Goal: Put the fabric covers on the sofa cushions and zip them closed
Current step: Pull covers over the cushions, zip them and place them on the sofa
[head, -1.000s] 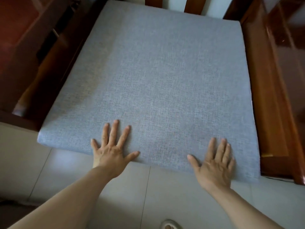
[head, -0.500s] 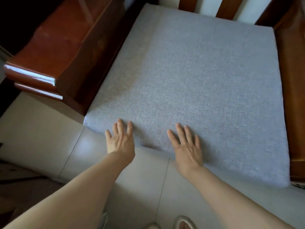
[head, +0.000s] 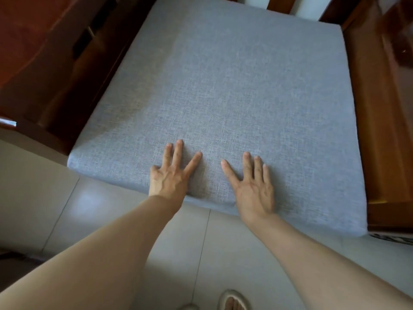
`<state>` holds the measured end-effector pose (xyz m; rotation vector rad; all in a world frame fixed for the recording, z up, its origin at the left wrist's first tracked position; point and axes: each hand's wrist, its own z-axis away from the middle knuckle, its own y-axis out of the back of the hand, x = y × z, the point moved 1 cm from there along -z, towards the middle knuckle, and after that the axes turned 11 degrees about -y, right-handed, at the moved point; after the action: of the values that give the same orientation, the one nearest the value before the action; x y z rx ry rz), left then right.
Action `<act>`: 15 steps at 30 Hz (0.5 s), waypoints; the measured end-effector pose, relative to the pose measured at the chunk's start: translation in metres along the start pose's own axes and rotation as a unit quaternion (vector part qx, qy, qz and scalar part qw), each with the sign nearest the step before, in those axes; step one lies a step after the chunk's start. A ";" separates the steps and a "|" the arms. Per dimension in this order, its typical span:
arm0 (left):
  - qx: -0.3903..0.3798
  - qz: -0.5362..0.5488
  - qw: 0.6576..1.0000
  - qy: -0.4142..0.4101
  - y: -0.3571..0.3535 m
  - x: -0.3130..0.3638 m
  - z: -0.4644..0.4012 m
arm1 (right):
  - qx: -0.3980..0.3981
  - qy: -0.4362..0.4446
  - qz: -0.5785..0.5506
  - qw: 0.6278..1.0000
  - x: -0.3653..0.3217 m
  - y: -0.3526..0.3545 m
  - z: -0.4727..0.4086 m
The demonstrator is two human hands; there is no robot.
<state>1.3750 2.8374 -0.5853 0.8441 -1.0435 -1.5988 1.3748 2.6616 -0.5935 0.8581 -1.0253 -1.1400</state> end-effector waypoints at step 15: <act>-0.168 0.028 0.977 -0.128 0.083 0.050 0.056 | -0.242 -0.088 -0.087 0.962 0.078 0.065 0.094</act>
<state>1.3425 2.7918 -0.4882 0.3851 -0.9248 -1.8031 1.3127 2.5965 -0.4877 0.4644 -0.7704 -1.5572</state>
